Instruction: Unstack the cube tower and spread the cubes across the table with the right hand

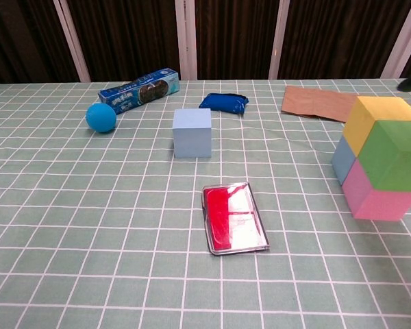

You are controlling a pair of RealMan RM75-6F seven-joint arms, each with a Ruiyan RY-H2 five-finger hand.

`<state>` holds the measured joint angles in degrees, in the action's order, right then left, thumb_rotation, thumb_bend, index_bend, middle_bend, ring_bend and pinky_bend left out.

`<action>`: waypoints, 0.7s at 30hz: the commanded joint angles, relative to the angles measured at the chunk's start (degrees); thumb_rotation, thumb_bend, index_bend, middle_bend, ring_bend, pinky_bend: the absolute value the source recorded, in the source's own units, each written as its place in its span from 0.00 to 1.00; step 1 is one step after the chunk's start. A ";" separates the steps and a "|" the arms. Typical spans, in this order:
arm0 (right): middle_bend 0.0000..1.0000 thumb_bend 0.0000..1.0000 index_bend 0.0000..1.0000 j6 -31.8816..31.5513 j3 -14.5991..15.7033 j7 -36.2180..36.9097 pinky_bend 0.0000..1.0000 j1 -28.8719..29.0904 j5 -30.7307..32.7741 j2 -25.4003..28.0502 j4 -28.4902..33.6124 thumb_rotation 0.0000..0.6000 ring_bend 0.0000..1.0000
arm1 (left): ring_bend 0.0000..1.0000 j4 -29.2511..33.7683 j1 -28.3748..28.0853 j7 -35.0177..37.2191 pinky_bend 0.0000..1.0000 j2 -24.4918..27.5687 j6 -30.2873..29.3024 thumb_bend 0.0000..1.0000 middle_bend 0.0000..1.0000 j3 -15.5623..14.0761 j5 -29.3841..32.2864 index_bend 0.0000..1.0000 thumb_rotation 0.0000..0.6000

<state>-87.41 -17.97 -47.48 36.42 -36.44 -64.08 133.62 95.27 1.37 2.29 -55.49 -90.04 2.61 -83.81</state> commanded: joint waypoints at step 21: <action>0.06 0.13 0.00 18.34 8.26 12.78 0.00 -4.21 5.75 12.85 -5.54 1.00 0.12 | 0.00 0.76 0.20 -0.82 0.01 0.14 0.33 0.32 0.00 -0.27 0.27 0.10 1.00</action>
<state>-69.39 -10.01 -34.22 31.54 -31.56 -50.58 128.67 96.02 1.57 1.48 -55.36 -89.72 2.33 -83.55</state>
